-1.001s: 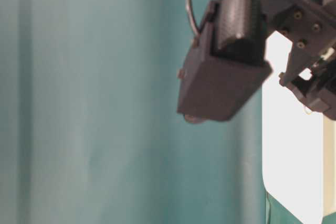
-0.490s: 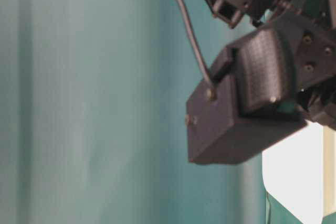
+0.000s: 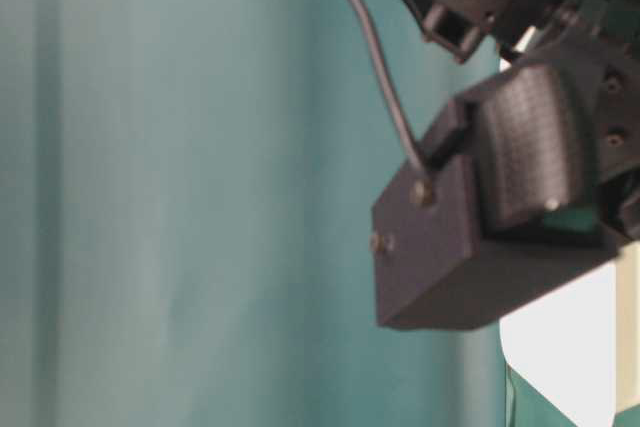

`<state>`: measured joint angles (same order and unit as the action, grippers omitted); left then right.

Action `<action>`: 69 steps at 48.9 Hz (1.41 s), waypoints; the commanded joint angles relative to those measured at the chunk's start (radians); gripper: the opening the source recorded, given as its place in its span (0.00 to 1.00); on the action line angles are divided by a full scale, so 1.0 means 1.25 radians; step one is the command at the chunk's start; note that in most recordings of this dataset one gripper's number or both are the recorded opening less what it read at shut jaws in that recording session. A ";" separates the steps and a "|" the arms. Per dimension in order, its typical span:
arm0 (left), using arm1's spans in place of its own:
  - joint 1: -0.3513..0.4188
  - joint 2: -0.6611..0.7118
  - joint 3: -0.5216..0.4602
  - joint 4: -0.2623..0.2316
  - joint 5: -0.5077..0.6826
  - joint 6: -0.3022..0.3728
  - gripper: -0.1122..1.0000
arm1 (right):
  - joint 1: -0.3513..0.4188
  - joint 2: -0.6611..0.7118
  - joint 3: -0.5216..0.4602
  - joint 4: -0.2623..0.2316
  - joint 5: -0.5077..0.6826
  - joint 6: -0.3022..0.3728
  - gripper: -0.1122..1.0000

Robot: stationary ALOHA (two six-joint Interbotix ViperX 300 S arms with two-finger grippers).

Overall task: Put the tape into the white case with the right arm.
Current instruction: 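Insert the right gripper into the black roll's hole and grip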

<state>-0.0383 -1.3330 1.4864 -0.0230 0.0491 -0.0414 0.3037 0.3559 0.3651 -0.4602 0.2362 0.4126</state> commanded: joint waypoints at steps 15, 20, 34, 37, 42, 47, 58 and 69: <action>0.002 0.005 -0.009 -0.001 -0.004 0.000 0.10 | -0.004 -0.020 -0.028 0.001 0.010 -0.001 0.11; 0.002 0.005 -0.009 -0.001 -0.004 0.000 0.10 | -0.002 -0.020 -0.027 0.001 0.011 -0.001 0.11; 0.002 0.005 -0.009 -0.001 -0.004 0.000 0.10 | 0.004 -0.085 -0.028 0.001 0.058 -0.001 0.11; 0.002 0.005 -0.009 -0.001 -0.004 0.000 0.10 | 0.004 -0.108 -0.028 0.001 0.076 -0.001 0.11; 0.001 0.005 -0.009 -0.001 -0.004 0.000 0.10 | 0.004 -0.133 -0.027 0.001 0.099 0.000 0.11; 0.002 0.005 -0.009 -0.002 -0.004 0.000 0.10 | 0.001 -0.140 -0.027 -0.002 0.119 -0.001 0.11; 0.002 0.005 -0.009 -0.001 -0.002 0.000 0.10 | -0.039 -0.144 -0.021 -0.005 0.142 -0.001 0.11; 0.002 0.005 -0.009 -0.002 -0.002 0.000 0.10 | -0.131 -0.167 -0.015 -0.020 0.150 -0.004 0.11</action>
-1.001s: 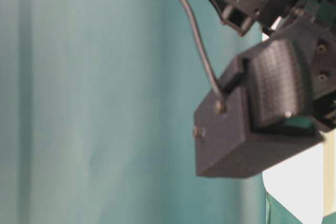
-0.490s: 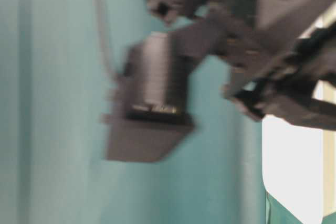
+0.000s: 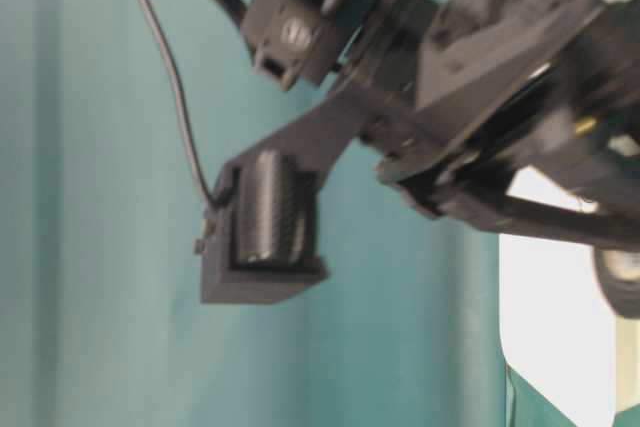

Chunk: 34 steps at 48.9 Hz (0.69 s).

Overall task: Put the tape into the white case with the right arm.
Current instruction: 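Insert the right gripper into the black roll's hole and grip, then carry the black roll to the tray's upper right corner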

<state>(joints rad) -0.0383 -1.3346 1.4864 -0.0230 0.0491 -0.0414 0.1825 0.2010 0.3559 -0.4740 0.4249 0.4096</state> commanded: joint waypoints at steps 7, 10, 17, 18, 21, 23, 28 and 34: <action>0.002 0.006 -0.009 -0.002 -0.004 0.000 0.10 | -0.114 -0.060 -0.005 -0.018 -0.004 -0.001 0.11; 0.002 0.006 -0.009 -0.001 -0.002 0.000 0.10 | -0.146 -0.063 -0.005 -0.018 -0.006 -0.001 0.11; 0.002 0.006 -0.009 -0.002 -0.004 0.000 0.10 | -0.222 -0.063 -0.001 -0.020 -0.016 -0.005 0.11; 0.002 0.006 -0.009 -0.001 -0.004 0.000 0.10 | -0.233 -0.063 -0.001 -0.020 -0.018 -0.002 0.11; 0.002 0.006 -0.009 -0.001 -0.002 0.000 0.10 | -0.266 -0.063 0.002 -0.020 -0.027 -0.001 0.11; 0.002 0.006 -0.009 -0.001 -0.004 0.000 0.10 | -0.282 -0.063 0.002 -0.020 -0.037 -0.004 0.11; 0.002 0.006 -0.009 -0.001 -0.004 0.000 0.10 | -0.317 -0.063 0.009 -0.025 -0.070 -0.011 0.11; 0.002 0.006 -0.009 -0.001 -0.004 0.000 0.10 | -0.351 -0.061 0.026 -0.043 -0.106 -0.010 0.11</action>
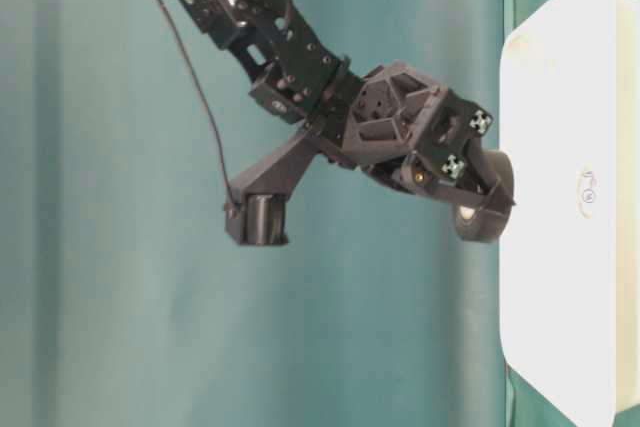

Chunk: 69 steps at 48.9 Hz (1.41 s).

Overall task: Put the tape into the white case with the right arm.
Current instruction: 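Carry the black roll to the tray's upper right corner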

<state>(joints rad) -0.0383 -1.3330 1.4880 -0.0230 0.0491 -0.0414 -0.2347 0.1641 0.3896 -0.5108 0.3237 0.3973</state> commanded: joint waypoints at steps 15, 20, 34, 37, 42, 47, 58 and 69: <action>0.002 0.005 -0.010 -0.002 -0.004 0.000 0.10 | -0.071 -0.032 0.021 -0.022 -0.086 0.001 0.11; 0.002 0.005 -0.010 -0.001 -0.004 0.000 0.10 | -0.080 -0.032 0.021 -0.022 -0.083 0.001 0.11; 0.002 0.005 -0.010 -0.002 -0.004 0.000 0.10 | -0.087 -0.034 0.060 -0.023 -0.050 0.001 0.11; 0.002 0.005 -0.010 -0.001 -0.004 0.000 0.10 | -0.091 -0.038 0.071 -0.022 -0.043 0.002 0.11; 0.002 0.005 -0.010 -0.001 -0.002 0.000 0.10 | -0.097 -0.050 0.091 -0.023 -0.039 0.002 0.11; 0.002 0.005 -0.010 -0.001 -0.002 0.000 0.10 | -0.101 -0.069 0.113 -0.022 -0.039 0.002 0.11; 0.002 0.005 -0.010 -0.002 -0.002 0.000 0.10 | -0.119 -0.086 0.146 -0.023 -0.049 0.002 0.11; 0.002 0.004 -0.010 -0.002 -0.004 0.000 0.10 | -0.131 -0.085 0.163 -0.022 -0.103 0.002 0.27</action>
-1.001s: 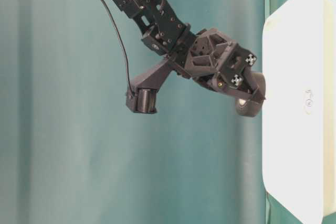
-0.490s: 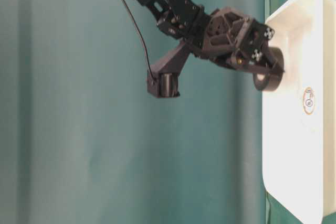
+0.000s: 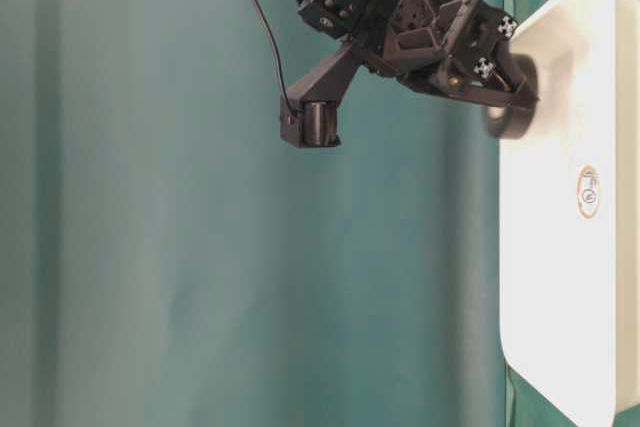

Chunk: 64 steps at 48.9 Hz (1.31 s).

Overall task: Put the tape into the white case with the right arm.
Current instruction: 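Carry the black roll to the tray's upper right corner, then open the right gripper and withdraw it to the right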

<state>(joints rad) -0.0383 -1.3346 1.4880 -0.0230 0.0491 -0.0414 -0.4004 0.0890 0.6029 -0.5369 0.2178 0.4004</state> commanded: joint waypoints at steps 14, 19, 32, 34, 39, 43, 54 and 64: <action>0.002 0.005 -0.010 -0.002 -0.004 0.000 0.10 | 0.001 -0.026 -0.009 -0.001 -0.023 0.000 0.74; 0.002 0.006 -0.009 -0.001 -0.004 0.000 0.10 | 0.001 -0.038 0.000 -0.002 -0.020 0.000 0.74; 0.002 0.006 -0.009 -0.001 -0.004 0.000 0.10 | 0.000 -0.153 0.112 -0.001 -0.011 0.000 0.74; 0.002 0.006 -0.009 -0.001 -0.004 0.000 0.10 | 0.000 -0.177 0.136 -0.002 -0.012 0.000 0.74; 0.002 0.006 -0.009 -0.001 -0.004 0.000 0.10 | 0.001 -0.241 0.201 -0.001 -0.020 0.001 0.74; 0.002 0.006 -0.009 -0.001 -0.002 0.000 0.10 | 0.001 -0.293 0.253 -0.001 -0.029 0.005 0.74; 0.002 0.006 -0.009 -0.002 -0.002 0.000 0.10 | 0.001 -0.434 0.389 -0.001 -0.137 0.005 0.74; 0.002 0.006 -0.009 -0.001 -0.002 0.000 0.10 | 0.000 -0.518 0.463 -0.001 -0.173 0.007 0.74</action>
<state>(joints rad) -0.0383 -1.3346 1.4880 -0.0230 0.0491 -0.0414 -0.4004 -0.5246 1.1689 -0.5369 0.0153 0.4080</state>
